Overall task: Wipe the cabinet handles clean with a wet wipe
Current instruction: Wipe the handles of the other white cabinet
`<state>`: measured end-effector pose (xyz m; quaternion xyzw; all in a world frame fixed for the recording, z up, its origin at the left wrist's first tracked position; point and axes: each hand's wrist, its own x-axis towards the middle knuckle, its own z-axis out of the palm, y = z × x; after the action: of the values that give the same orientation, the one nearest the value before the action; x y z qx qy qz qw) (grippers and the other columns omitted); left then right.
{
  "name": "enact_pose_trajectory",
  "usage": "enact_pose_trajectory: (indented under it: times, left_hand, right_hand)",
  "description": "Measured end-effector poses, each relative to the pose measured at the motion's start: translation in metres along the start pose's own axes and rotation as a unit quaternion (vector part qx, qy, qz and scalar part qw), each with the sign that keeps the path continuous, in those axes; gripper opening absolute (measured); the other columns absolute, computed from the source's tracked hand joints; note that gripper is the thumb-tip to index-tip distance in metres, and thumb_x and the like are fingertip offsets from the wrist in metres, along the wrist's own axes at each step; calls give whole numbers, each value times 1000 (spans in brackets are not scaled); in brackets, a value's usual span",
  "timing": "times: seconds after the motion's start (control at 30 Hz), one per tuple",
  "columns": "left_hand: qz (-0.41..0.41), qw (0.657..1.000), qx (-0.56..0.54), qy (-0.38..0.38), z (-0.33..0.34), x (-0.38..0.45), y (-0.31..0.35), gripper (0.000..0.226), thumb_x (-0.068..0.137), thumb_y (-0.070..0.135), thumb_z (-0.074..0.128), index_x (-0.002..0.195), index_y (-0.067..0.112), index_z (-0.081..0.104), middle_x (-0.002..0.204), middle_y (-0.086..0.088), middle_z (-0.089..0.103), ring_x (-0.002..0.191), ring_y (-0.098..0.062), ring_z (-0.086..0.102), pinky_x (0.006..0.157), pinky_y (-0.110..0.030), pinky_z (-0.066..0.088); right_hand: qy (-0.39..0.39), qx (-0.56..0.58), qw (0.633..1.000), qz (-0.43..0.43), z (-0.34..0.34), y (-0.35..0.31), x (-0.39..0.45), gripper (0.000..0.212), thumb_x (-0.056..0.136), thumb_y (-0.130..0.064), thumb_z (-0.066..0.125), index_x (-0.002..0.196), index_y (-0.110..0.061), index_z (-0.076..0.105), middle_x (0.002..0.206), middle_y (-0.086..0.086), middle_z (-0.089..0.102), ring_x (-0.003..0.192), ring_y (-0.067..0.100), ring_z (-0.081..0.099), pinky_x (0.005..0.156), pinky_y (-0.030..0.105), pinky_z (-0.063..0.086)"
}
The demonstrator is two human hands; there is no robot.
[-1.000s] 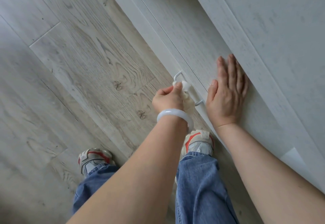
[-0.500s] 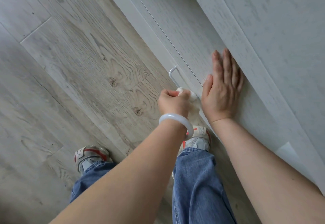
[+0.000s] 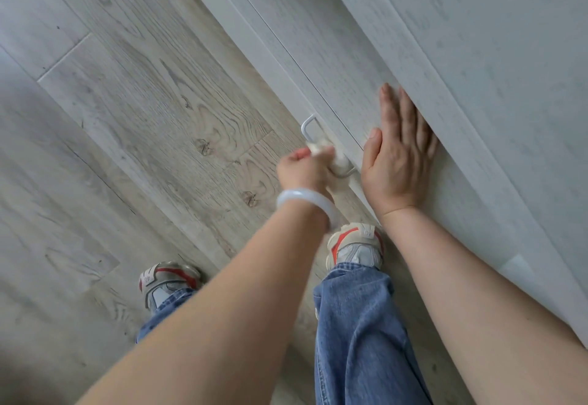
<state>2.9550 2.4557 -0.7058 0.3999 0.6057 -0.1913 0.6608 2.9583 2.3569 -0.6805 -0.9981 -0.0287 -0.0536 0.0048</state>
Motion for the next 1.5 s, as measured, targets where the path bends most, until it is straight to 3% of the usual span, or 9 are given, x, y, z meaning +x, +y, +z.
enact_pose_trajectory:
  times: [0.13, 0.3, 0.83, 1.07, 1.13, 1.23, 1.33, 1.43, 1.5]
  left_hand:
    - [42, 995, 82, -23, -7, 21, 44, 33, 75, 4, 79, 103, 5, 62, 93, -10, 70, 82, -24, 68, 81, -36, 57]
    - [48, 992, 97, -66, -17, 7, 11, 33, 83, 16, 76, 109, 1, 63, 102, -13, 70, 94, -27, 67, 84, -40, 56]
    - [32, 996, -31, -75, -10, -2, -15, 11, 86, 18, 73, 85, 18, 62, 76, 1, 61, 78, -18, 57, 76, -34, 49]
    - [2, 998, -29, -61, -3, -13, -32, 4, 90, 11, 68, 87, 13, 65, 78, -6, 66, 76, -22, 63, 71, -36, 58]
    - [-22, 997, -23, -67, -2, -19, -44, 2, 89, 12, 68, 91, 14, 68, 79, -4, 69, 75, -20, 64, 78, -37, 57]
    - [-58, 995, -25, -76, 0, -20, -41, 6, 89, 8, 66, 95, 9, 66, 72, -4, 66, 62, -17, 61, 63, -27, 54]
    - [-117, 985, 19, -127, -6, -13, -22, 4, 87, 4, 66, 90, 5, 63, 69, -8, 66, 58, -18, 62, 70, -31, 57]
    - [-126, 971, 95, -180, -12, -5, -8, 10, 86, 2, 68, 94, 3, 62, 73, -10, 64, 60, -19, 62, 76, -33, 58]
    - [-119, 971, 105, -178, -10, -3, -5, 6, 87, -1, 65, 88, 3, 61, 73, -11, 62, 63, -20, 62, 83, -36, 57]
  right_hand:
    - [-164, 60, 984, 27, -7, 7, 2, 41, 102, -11, 26, 134, 7, 43, 137, 24, 48, 125, 29, 51, 93, 25, 19]
    - [-19, 68, 996, 54, -1, -3, 0, 17, 55, 12, 76, 62, 8, 61, 57, 25, 59, 47, 33, 61, 63, 36, 25]
    - [-96, -8, 995, 7, -4, -1, -3, 21, 76, -9, 52, 69, 4, 67, 66, 24, 65, 57, 35, 65, 67, 38, 30]
    - [-27, -11, 1000, 3, -1, -1, 0, 21, 76, -6, 52, 66, 8, 65, 63, 28, 64, 53, 37, 65, 66, 38, 28]
    - [-58, 11, 998, 6, -7, -3, 4, 14, 79, 2, 58, 80, 15, 64, 79, 36, 64, 69, 42, 68, 73, 38, 27]
    - [-260, -33, 965, -29, -17, 2, 7, 40, 105, -16, 21, 138, -3, 40, 143, 21, 42, 133, 28, 39, 95, 27, 11]
    - [-333, -22, 942, 23, -23, 3, 8, 45, 105, -23, 7, 144, -14, 28, 151, 11, 31, 140, 23, 26, 97, 26, 3]
    - [-245, -65, 966, 41, -10, 3, 4, 45, 103, -19, 15, 132, -5, 46, 135, 20, 49, 128, 27, 44, 94, 28, 14]
    - [-94, -73, 992, 31, 0, 1, 5, 33, 92, -10, 37, 98, 7, 64, 97, 28, 65, 90, 37, 66, 80, 36, 27]
